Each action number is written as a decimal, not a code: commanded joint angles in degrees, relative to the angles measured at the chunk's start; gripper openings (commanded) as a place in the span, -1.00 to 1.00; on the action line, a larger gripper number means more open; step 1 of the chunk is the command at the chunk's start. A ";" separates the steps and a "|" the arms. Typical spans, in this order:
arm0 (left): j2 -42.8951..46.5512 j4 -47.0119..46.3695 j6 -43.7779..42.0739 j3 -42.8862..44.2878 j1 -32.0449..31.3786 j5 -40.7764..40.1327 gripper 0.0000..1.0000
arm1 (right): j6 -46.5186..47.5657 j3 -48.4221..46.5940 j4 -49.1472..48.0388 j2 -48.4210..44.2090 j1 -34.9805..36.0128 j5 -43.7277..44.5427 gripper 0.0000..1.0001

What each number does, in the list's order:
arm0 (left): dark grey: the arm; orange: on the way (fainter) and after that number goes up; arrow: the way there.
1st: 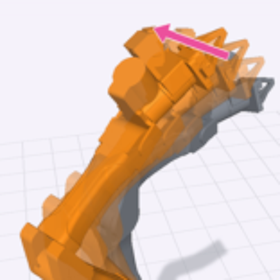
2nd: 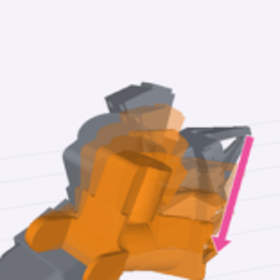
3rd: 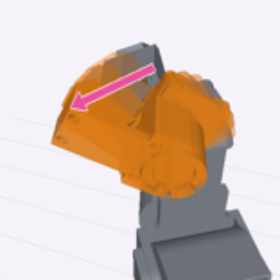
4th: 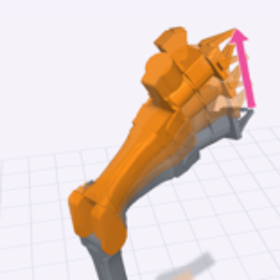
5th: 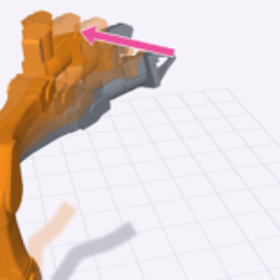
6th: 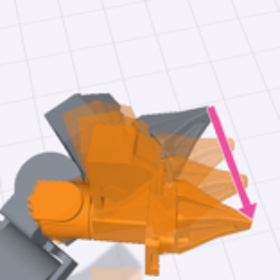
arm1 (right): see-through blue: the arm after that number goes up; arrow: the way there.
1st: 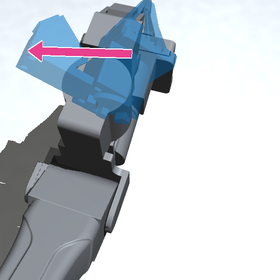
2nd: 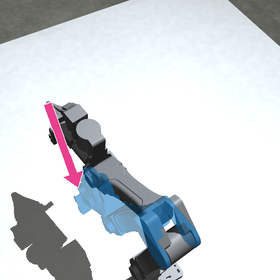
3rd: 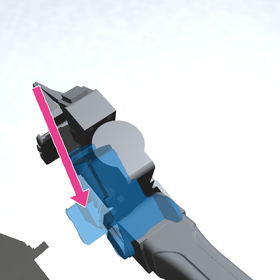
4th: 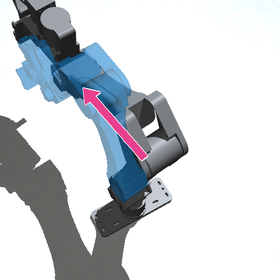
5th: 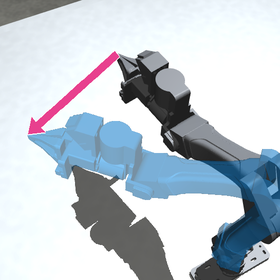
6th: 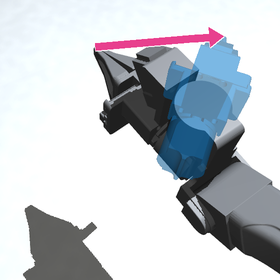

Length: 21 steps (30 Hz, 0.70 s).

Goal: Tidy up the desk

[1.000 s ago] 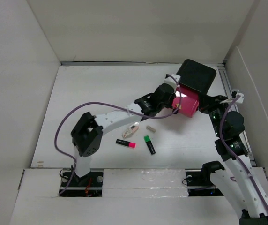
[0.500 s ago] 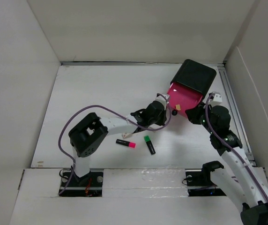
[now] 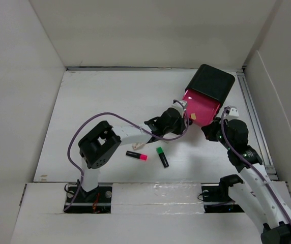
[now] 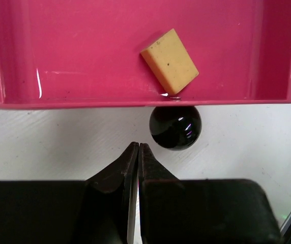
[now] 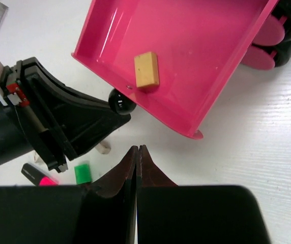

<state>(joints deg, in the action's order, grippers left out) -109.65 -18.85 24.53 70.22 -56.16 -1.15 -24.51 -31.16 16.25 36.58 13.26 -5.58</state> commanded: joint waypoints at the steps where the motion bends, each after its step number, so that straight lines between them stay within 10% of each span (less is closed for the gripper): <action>1: 4.79 -1.89 0.16 -1.57 -0.26 -0.69 -1.00 | 1.31 0.13 -1.66 -0.54 0.54 -2.32 -1.00; 9: 7.95 2.76 1.30 -6.13 -1.49 -7.90 -1.00 | 2.10 -2.15 -1.75 -2.38 0.54 -1.80 -1.00; 16: 14.02 7.77 7.18 -12.73 -1.49 -17.91 -0.16 | 1.92 -1.71 -3.42 -2.04 0.54 -2.76 -0.58; 21: 13.67 11.90 11.23 -14.40 -1.49 -20.73 -0.09 | 2.10 -1.63 -3.77 -1.86 1.07 -3.47 -0.45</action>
<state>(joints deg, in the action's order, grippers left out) -97.60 -10.17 32.10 56.86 -57.65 -17.72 -23.22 -30.70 15.84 34.63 13.63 -7.94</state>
